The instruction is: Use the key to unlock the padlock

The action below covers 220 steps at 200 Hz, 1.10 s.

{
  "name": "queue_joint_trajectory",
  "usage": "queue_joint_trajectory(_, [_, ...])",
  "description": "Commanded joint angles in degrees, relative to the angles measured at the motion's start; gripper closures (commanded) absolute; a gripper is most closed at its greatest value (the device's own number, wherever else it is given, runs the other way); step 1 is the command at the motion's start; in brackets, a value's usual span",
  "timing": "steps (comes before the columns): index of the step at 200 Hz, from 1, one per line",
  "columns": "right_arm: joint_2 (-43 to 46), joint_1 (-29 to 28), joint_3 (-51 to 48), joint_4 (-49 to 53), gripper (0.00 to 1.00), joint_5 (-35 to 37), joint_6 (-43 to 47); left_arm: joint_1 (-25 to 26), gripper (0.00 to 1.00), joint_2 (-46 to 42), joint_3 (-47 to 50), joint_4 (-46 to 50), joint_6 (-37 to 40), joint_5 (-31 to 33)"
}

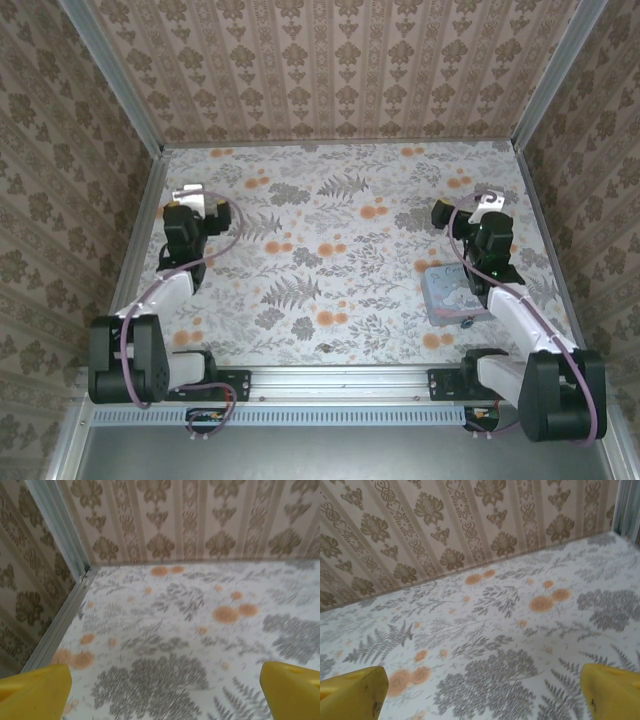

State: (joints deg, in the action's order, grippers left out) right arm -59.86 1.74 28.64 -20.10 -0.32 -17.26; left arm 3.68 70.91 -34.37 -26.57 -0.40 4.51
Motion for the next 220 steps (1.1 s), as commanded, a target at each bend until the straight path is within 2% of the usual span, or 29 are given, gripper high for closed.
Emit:
queue_joint_trajectory(1, [2.1, 0.3, 4.6, 12.6, 0.00, -3.4, -6.4, 3.8, 0.01, -1.8, -6.7, 10.4, -4.4, 0.5])
queue_joint_trajectory(41, [0.6, 0.6, 11.7, 34.0, 0.07, -2.0, -12.5, 14.7, 0.00, 0.1, -15.8, 22.2, -8.4, 4.3])
queue_joint_trajectory(70, [1.1, 2.9, 11.2, 41.0, 0.07, -0.9, -14.9, 20.5, 0.00, 2.9, -20.7, 30.1, -14.1, 5.4])
queue_joint_trajectory(83, [1.5, 4.9, 10.7, 43.5, 0.07, 0.6, -15.5, 22.1, 0.00, 3.7, -21.4, 31.9, -16.9, 6.1])
queue_joint_trajectory(91, [1.9, 6.6, 10.2, 44.9, 0.06, 1.1, -15.7, 24.7, 0.00, 3.9, -21.2, 31.9, -17.8, 5.9])
queue_joint_trajectory(131, [4.0, 17.8, 8.1, 48.1, 0.05, 1.4, -14.8, 29.8, 0.00, 5.3, -20.8, 33.1, -21.9, 5.2])
queue_joint_trajectory(169, [3.4, 25.9, 6.7, 49.8, 0.02, 1.2, -12.3, 32.8, 0.00, 7.2, -21.3, 32.8, -22.4, 4.5])
queue_joint_trajectory(202, [2.0, 27.7, 4.1, 47.2, 0.02, -5.9, -13.0, 33.5, 0.00, 7.4, -21.1, 31.8, -23.5, 2.9])
queue_joint_trajectory(220, [1.2, 27.7, 2.7, 45.3, 0.06, -11.3, -14.2, 33.6, 0.00, 7.2, -21.3, 31.8, -23.8, 2.5])
